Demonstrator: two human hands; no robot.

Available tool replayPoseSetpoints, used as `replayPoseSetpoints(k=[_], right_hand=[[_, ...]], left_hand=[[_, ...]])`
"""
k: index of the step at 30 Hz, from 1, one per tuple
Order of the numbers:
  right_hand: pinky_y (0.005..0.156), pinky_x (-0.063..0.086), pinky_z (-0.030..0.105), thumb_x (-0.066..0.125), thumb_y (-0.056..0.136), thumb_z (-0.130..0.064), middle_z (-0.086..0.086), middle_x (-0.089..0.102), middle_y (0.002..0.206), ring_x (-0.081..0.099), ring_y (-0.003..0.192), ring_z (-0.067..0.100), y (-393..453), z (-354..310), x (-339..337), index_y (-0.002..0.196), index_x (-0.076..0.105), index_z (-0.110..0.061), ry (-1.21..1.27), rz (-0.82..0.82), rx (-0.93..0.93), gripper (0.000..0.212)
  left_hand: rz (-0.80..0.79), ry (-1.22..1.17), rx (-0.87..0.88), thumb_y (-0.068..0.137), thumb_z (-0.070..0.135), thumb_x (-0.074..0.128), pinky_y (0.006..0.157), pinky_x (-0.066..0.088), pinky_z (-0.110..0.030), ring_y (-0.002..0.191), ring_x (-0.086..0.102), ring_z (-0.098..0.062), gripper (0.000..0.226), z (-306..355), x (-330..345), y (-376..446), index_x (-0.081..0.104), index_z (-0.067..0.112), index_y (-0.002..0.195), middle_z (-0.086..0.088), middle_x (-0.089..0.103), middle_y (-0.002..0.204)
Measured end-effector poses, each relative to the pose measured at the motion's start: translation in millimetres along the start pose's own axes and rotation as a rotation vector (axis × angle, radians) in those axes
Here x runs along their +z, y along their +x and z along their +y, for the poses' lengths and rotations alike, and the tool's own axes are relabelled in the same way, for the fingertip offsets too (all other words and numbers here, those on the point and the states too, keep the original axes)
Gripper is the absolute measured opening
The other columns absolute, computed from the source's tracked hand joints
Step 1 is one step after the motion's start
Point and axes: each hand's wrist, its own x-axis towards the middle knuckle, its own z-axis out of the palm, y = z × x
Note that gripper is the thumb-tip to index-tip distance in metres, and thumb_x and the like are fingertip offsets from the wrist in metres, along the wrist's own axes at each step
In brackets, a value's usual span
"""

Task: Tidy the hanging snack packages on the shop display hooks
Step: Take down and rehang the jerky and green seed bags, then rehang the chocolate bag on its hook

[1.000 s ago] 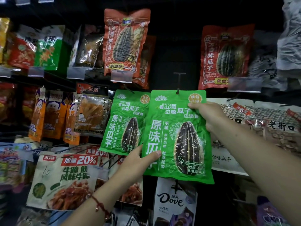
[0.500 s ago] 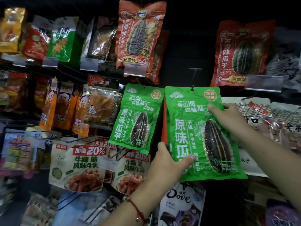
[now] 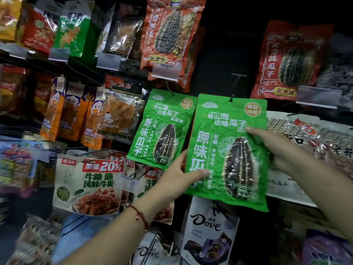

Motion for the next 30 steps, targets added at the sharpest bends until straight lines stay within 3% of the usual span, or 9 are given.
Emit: replayPoseSetpoints(k=[3, 5, 8, 12, 18, 23, 26, 28, 30], right_hand=[[0.068, 0.05, 0.032, 0.071, 0.087, -0.033, 0.005, 0.074, 0.094, 0.068, 0.077, 0.021, -5, 7, 4, 0.12, 0.064, -0.01, 0.075, -0.008, -0.045, 0.041], [0.075, 0.053, 0.033, 0.073, 0.086, -0.029, 0.004, 0.074, 0.102, 0.069, 0.087, 0.019, -8, 11, 11, 0.122, 0.061, -0.012, 0.083, -0.026, -0.072, 0.042], [0.101, 0.048, 0.041, 0.086, 0.065, -0.048, 0.002, 0.073, 0.112, 0.068, 0.103, 0.022, -8, 20, 20, 0.127, 0.06, -0.014, 0.038, -0.085, -0.032, 0.076], [0.075, 0.049, 0.029, 0.074, 0.082, -0.051, -0.001, 0.071, 0.114, 0.068, 0.098, 0.017, -17, 28, 23, 0.124, 0.061, -0.019, 0.005, -0.011, -0.105, 0.054], [0.109, 0.041, 0.047, 0.06, 0.082, -0.068, -0.004, 0.047, 0.148, 0.051, 0.13, 0.023, -39, 46, 25, 0.153, 0.028, -0.026, -0.278, 0.07, -0.247, 0.088], [0.111, 0.037, 0.038, 0.057, 0.091, -0.058, -0.007, 0.042, 0.154, 0.044, 0.137, 0.017, -74, 74, 23, 0.154, 0.02, -0.027, -0.465, 0.036, -0.362, 0.079], [0.116, 0.035, 0.046, 0.05, 0.086, -0.069, -0.003, 0.025, 0.164, 0.032, 0.146, 0.018, -104, 102, 23, 0.157, 0.008, -0.027, -0.616, 0.009, -0.333, 0.092], [0.117, 0.034, 0.044, 0.049, 0.091, -0.065, -0.003, 0.016, 0.166, 0.025, 0.149, 0.016, -127, 121, 23, 0.159, 0.002, -0.027, -0.697, -0.046, -0.297, 0.091], [0.121, 0.027, 0.04, 0.049, 0.093, -0.062, -0.005, 0.003, 0.168, 0.015, 0.152, 0.013, -151, 139, 23, 0.159, -0.006, -0.025, -0.773, -0.103, -0.27, 0.093]], left_hand=[[0.059, -0.079, -0.072, 0.072, 0.058, 0.078, 0.101, 0.04, -0.038, 0.113, 0.054, -0.014, 0.103, 2, -18, 3, 0.022, 0.036, 0.156, 0.006, 0.047, 0.144], [0.089, -0.107, -0.075, 0.085, 0.048, 0.07, 0.096, 0.033, -0.035, 0.103, 0.049, -0.011, 0.087, 2, -25, 3, 0.023, 0.028, 0.156, 0.01, 0.05, 0.13], [0.119, -0.082, -0.07, 0.089, 0.048, 0.067, 0.099, 0.033, -0.038, 0.11, 0.041, -0.011, 0.084, 1, -29, 3, 0.023, 0.026, 0.157, 0.005, 0.046, 0.139], [0.139, 0.019, -0.038, 0.08, 0.06, 0.067, 0.099, 0.039, -0.039, 0.115, 0.051, -0.015, 0.089, 1, -21, -1, 0.03, 0.026, 0.154, 0.006, 0.051, 0.141], [0.186, 0.242, 0.014, 0.065, 0.093, 0.051, 0.11, 0.041, -0.054, 0.137, 0.046, -0.021, 0.112, -5, -9, -17, 0.026, 0.032, 0.155, 0.005, 0.043, 0.154], [0.239, 0.379, 0.073, 0.095, 0.054, 0.054, 0.09, 0.038, -0.023, 0.121, 0.041, -0.001, 0.074, -19, 5, -53, 0.02, 0.031, 0.157, 0.02, 0.043, 0.138], [0.202, 0.541, 0.051, 0.095, 0.058, 0.051, 0.083, 0.05, -0.033, 0.118, 0.056, -0.017, 0.083, -39, 11, -80, 0.002, 0.037, 0.158, 0.003, 0.049, 0.144], [0.116, 0.743, 0.013, 0.093, 0.064, 0.048, 0.098, 0.052, -0.043, 0.132, 0.051, -0.024, 0.088, -54, 13, -92, -0.005, 0.037, 0.159, -0.002, 0.04, 0.155], [-0.023, 1.0, -0.026, 0.093, 0.07, 0.041, 0.118, 0.033, -0.043, 0.15, 0.023, -0.024, 0.086, -69, 19, -100, -0.001, 0.036, 0.159, 0.0, 0.008, 0.168]])
